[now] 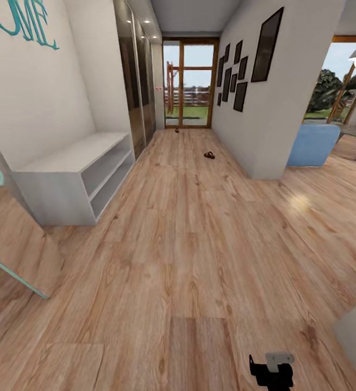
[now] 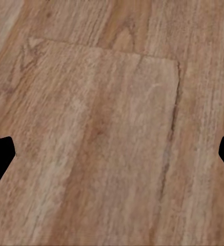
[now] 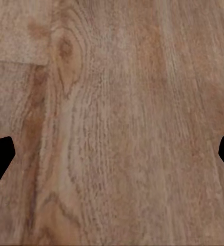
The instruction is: Pick up the two gym shoes and the two sandals from the corridor floor and place them onto the hallstand (shoe rack) in the corridor, making sure they are on the rack and not on the floor. Arrange them so the two gym shoes are next to each other and the two sandals are next to each other.
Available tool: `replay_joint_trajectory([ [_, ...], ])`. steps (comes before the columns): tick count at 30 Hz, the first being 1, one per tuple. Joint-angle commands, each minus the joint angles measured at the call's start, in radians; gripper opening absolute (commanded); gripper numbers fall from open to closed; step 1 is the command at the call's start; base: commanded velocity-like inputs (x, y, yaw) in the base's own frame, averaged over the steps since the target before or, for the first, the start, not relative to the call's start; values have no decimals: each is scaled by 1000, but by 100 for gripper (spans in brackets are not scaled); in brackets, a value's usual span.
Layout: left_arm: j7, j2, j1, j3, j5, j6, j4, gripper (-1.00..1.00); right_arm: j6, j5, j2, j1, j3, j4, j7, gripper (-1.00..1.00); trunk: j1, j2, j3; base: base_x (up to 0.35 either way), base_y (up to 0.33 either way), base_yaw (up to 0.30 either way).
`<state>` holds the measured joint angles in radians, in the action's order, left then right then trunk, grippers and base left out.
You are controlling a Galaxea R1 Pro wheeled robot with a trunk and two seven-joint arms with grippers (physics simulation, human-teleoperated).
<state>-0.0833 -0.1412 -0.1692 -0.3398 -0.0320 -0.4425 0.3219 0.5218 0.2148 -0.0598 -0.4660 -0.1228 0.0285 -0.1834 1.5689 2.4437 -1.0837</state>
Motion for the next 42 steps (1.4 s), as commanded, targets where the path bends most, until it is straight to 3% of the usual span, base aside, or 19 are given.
replay_joint_trajectory([
  [1, -9, 0, -1, -8, -3, -3, -1, 100, 3, 11, 0, 0, -8, -1, -4, 100, 0, 0, -1, 335, 3, 273],
  [7, -9, 1, -1, -9, -3, -4, -1, 100, 3, 11, 0, 0, -8, -1, -4, 100, 0, 0, -1, 336, 1, 241],
  [26, -9, 0, -1, -8, -3, -4, -1, 100, -1, 13, -2, 1, -7, -2, -5, 100, 0, 0, -1, 339, 0, 5],
  [33, -9, 0, -1, -8, -3, -4, -1, 100, -3, 14, -1, 39, -7, -2, -5, 100, 0, 0, -1, 339, 0, 0],
  [34, -9, 0, -1, -9, -3, -4, -1, 100, -3, 14, 0, 74, -6, -2, -4, 100, 0, 0, -1, 339, 0, 0],
  [42, -9, 0, -1, -10, -2, -4, -1, 100, -3, 14, 0, 104, -6, -2, -4, 100, 0, 0, -1, 339, 0, 0],
])
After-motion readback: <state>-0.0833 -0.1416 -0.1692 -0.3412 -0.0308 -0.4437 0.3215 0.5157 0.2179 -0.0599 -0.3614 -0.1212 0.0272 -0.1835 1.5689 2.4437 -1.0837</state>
